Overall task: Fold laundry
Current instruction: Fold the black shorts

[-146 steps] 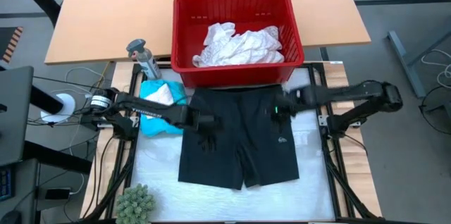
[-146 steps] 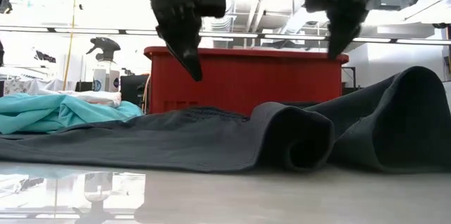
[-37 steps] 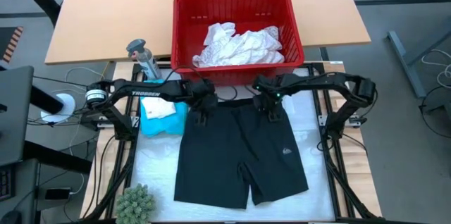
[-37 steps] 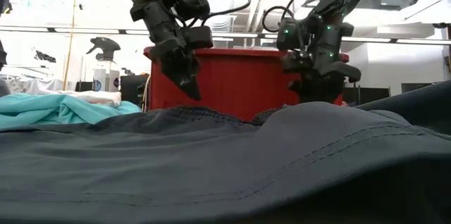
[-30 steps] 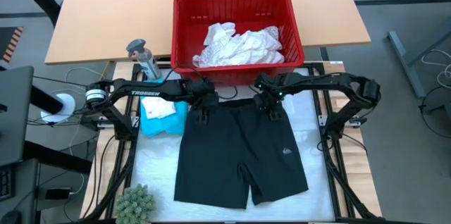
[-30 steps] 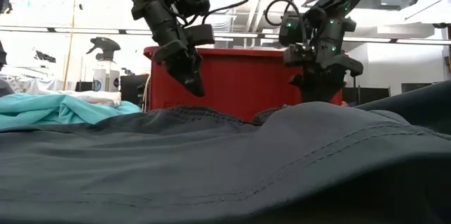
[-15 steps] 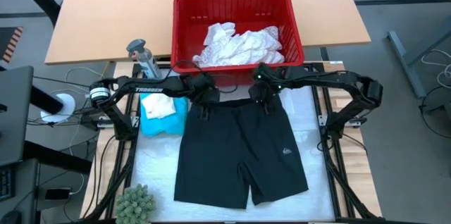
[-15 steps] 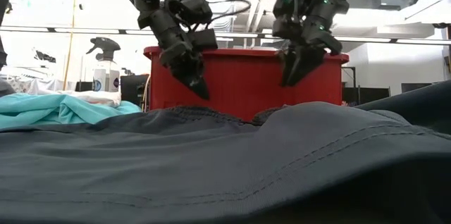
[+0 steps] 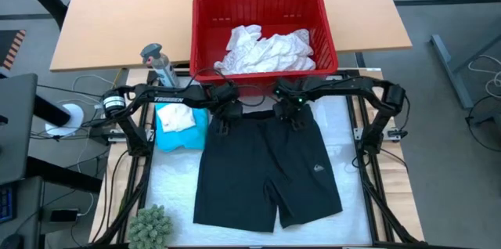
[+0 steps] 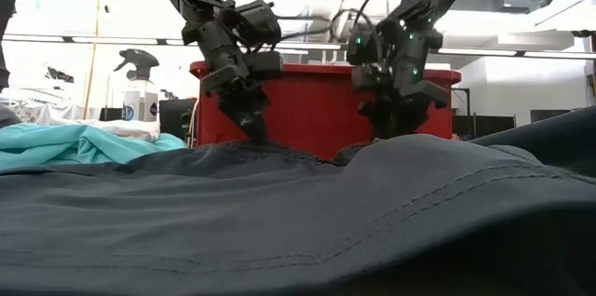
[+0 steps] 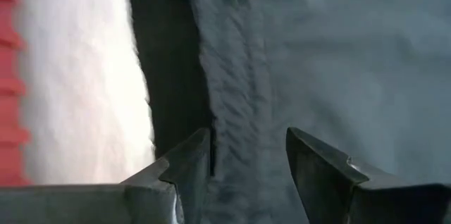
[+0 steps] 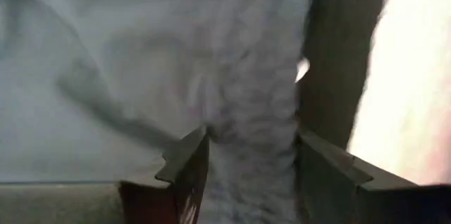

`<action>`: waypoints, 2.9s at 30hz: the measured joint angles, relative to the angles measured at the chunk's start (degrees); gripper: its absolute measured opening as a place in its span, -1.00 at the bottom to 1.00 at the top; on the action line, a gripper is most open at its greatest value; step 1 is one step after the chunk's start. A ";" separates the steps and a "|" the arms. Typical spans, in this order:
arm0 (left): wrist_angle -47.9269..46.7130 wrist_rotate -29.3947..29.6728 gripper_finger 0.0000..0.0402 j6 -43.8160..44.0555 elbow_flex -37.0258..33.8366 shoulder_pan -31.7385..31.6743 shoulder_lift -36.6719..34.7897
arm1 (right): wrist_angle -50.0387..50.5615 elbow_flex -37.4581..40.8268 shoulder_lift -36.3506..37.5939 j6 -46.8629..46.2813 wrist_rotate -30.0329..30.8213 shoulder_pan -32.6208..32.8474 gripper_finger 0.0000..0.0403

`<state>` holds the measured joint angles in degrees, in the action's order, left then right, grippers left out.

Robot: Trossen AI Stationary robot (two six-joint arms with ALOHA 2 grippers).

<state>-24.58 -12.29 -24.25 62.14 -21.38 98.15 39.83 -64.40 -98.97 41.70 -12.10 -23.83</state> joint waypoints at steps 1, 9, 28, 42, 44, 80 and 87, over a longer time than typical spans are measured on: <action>0.23 -0.25 -0.14 -0.54 0.01 0.04 0.22 | 0.60 0.00 -0.25 0.25 0.04 0.00 0.05; -0.59 1.17 -0.54 -1.72 0.06 0.45 0.40 | 1.44 -0.06 0.47 0.37 0.17 1.32 -0.63; -14.09 23.73 -1.00 15.85 17.05 3.18 0.33 | -3.36 -0.23 13.32 -17.56 20.43 0.82 -0.89; -16.84 50.11 -1.00 27.85 14.55 4.00 7.13 | 0.31 -0.15 4.25 -25.48 25.90 -0.64 -0.09; -15.33 49.39 -1.00 27.73 14.55 3.97 7.13 | 0.47 -0.14 4.17 -26.73 27.19 -0.74 -0.01; -17.10 51.27 -1.00 21.79 18.24 7.42 3.39 | 1.73 -0.04 15.86 -41.95 22.44 -1.04 -0.05; -16.06 45.49 -0.98 16.08 18.31 6.79 3.37 | 0.94 -0.02 15.14 -40.20 21.70 0.55 -0.05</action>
<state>-40.64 33.20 -8.17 80.44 -14.59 101.51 40.78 -64.42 -83.83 1.50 9.60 -23.29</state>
